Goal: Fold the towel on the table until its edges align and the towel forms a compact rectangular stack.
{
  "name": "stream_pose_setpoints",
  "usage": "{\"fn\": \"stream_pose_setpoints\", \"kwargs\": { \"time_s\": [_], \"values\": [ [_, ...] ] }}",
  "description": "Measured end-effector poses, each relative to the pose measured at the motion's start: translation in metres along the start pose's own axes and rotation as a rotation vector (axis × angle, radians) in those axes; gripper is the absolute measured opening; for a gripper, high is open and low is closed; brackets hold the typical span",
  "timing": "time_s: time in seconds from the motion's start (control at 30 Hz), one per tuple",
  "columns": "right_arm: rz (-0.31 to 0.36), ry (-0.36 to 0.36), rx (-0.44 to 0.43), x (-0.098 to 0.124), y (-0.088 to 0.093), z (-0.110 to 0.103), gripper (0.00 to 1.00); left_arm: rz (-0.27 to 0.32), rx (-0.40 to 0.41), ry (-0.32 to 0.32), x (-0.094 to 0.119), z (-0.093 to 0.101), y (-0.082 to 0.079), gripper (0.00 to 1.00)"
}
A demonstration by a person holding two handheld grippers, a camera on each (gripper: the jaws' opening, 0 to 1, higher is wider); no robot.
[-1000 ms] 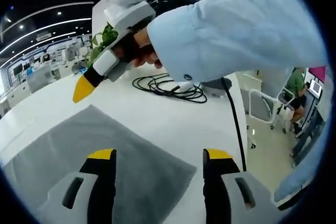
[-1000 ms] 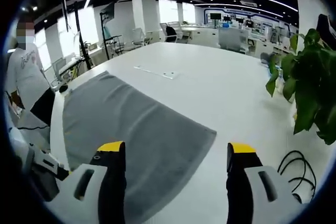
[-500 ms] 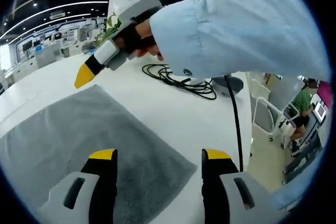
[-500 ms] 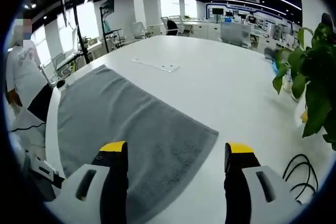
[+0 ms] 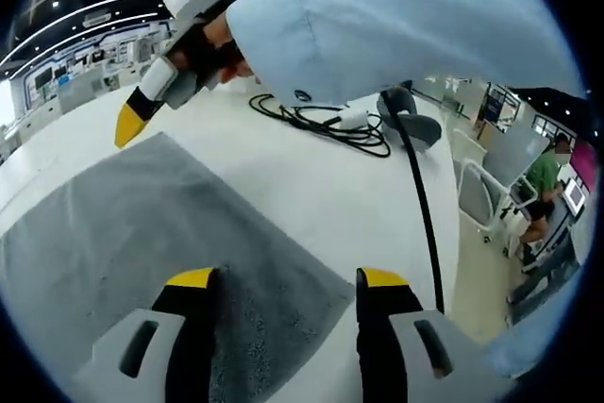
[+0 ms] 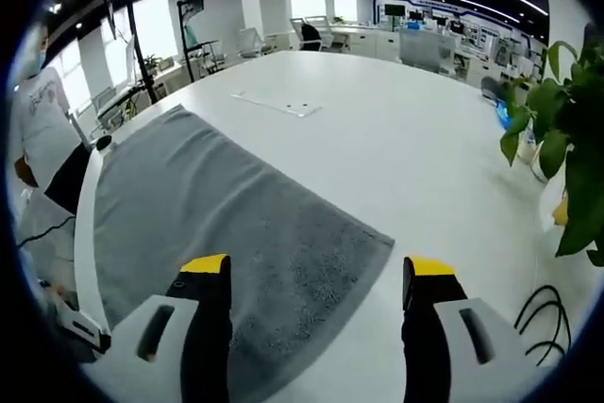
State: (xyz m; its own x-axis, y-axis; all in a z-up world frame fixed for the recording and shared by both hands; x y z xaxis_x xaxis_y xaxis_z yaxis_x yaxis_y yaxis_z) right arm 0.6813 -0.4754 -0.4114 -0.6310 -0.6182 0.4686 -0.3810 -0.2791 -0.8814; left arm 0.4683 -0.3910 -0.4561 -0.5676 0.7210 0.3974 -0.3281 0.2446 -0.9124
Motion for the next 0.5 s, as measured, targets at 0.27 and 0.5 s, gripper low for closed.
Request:
{"fn": "stream_pose_setpoints", "kwargs": {
  "time_s": [0.27,0.5],
  "values": [
    [0.0,-0.012,0.005,-0.003,-0.001,0.001,0.74,-0.011,-0.038,0.06,0.001,0.012,-0.001,0.42],
    [-0.006,-0.011,0.011,-0.007,0.0,0.006,0.73,-0.023,-0.054,0.1,-0.001,0.029,0.002,0.4]
  ]
}}
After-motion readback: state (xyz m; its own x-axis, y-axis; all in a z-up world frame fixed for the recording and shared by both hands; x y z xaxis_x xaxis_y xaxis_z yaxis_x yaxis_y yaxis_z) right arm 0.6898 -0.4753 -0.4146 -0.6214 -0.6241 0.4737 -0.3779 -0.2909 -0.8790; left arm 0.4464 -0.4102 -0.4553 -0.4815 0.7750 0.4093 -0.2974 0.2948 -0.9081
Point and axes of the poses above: the point that each gripper's makers call its tool centre point, and the gripper's own axes: x roughly backward along the fingers, z roughly to its right, y roughly out of its underside, the point moved 9 cm from there along x, roughly backward along the fingers, and after that the axes turned 15 degrees about z, right-handed, at the moved point
